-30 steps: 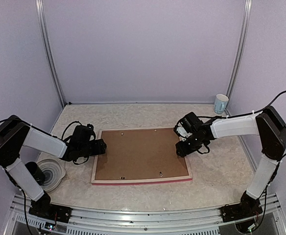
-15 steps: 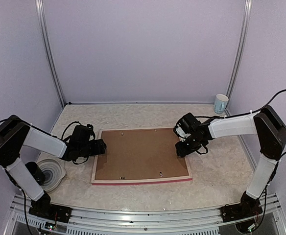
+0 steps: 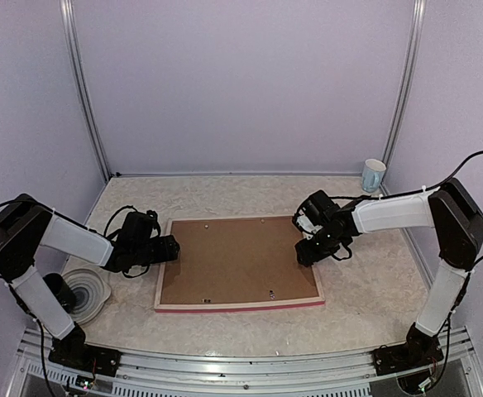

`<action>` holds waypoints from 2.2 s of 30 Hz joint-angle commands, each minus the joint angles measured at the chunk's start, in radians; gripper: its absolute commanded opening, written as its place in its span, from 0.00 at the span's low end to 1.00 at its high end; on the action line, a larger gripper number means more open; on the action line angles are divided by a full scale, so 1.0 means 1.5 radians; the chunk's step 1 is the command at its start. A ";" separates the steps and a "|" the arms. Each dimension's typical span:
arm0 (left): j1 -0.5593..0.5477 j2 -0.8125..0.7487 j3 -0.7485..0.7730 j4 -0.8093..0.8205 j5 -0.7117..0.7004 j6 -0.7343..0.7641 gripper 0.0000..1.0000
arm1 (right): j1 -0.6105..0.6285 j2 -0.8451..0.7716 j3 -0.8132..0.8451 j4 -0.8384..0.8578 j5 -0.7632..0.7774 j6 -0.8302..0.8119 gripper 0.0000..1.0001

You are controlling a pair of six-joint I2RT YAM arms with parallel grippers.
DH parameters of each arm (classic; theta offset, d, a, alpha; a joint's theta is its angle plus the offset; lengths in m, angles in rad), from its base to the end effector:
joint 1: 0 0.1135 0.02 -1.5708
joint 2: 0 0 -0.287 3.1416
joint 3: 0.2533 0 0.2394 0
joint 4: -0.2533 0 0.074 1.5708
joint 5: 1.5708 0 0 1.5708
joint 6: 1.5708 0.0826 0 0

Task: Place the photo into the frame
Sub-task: Press the fastener onto the backboard.

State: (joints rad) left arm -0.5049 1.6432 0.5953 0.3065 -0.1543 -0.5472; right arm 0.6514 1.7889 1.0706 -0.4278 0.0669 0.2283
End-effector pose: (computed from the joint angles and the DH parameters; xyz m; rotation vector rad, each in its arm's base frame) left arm 0.2891 -0.1453 0.1238 -0.1284 2.3249 -0.3588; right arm 0.2901 0.2142 0.1438 -0.5528 2.6678 0.1676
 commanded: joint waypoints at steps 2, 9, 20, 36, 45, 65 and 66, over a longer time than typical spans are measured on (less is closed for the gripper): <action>0.004 0.006 -0.007 0.012 0.010 -0.003 0.77 | 0.004 0.024 -0.010 -0.082 -0.021 -0.011 0.56; 0.004 0.012 -0.006 0.014 0.013 -0.004 0.77 | 0.004 0.046 -0.011 -0.090 0.032 -0.002 0.52; 0.004 0.022 0.001 0.004 0.012 -0.004 0.77 | 0.004 0.054 -0.020 -0.092 0.037 -0.007 0.44; 0.006 0.018 0.000 0.002 0.010 -0.005 0.77 | 0.004 0.032 -0.026 -0.148 0.060 -0.033 0.35; 0.008 0.013 -0.003 0.004 0.011 -0.006 0.77 | 0.004 0.020 -0.020 -0.171 0.054 -0.054 0.29; 0.008 0.009 -0.004 0.006 0.017 -0.007 0.78 | 0.004 0.002 0.056 -0.182 0.009 -0.050 0.51; 0.008 0.009 -0.004 0.006 0.017 -0.007 0.78 | 0.004 0.002 0.057 -0.181 0.007 -0.050 0.52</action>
State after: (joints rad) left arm -0.4995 1.6543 0.5953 0.3283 -0.1421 -0.5495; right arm 0.6518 1.7893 1.1362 -0.6434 0.1108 0.1513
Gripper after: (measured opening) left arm 0.775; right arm 0.505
